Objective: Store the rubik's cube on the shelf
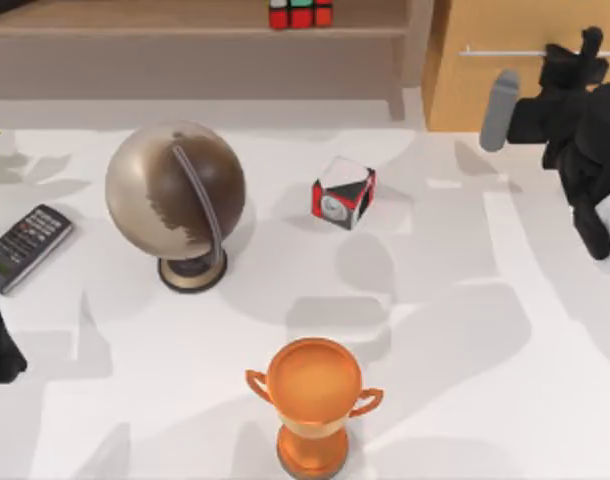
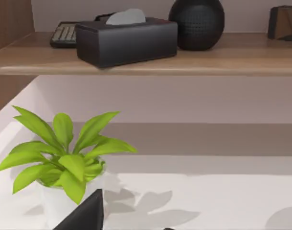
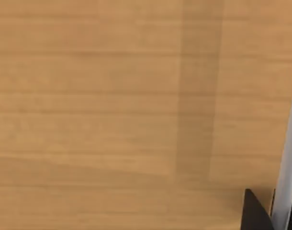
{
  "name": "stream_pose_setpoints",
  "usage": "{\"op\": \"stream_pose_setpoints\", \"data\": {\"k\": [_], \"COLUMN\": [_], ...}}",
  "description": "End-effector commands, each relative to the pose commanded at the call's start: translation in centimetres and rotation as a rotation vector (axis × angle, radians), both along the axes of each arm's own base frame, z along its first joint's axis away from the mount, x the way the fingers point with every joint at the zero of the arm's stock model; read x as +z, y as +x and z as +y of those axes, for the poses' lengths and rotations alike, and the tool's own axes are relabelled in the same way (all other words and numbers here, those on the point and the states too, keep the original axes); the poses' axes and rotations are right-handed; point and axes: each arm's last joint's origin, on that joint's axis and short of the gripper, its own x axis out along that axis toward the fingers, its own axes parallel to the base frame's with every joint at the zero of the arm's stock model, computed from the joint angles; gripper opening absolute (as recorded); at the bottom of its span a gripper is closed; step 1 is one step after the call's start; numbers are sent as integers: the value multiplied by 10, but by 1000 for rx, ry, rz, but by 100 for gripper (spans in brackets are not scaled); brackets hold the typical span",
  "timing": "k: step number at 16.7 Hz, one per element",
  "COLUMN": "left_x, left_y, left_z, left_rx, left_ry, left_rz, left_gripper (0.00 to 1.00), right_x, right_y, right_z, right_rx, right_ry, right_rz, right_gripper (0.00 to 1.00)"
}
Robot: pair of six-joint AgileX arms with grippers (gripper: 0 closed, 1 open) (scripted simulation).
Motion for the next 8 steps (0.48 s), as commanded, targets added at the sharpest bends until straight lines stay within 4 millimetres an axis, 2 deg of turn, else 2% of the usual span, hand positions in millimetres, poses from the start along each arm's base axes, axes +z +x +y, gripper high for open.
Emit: {"op": "stream_pose_setpoints", "data": {"k": [8], "left_x": [0], "left_y": [0], "left_z": [0], "left_rx": [0], "left_ry": [0], "left_rz": [0], "left_gripper": [100], "right_x": [0], "right_y": [0], "right_z": [0], "right_rx": [0], "right_ry": [0], "right_rz": [0], "right_gripper": [90]}}
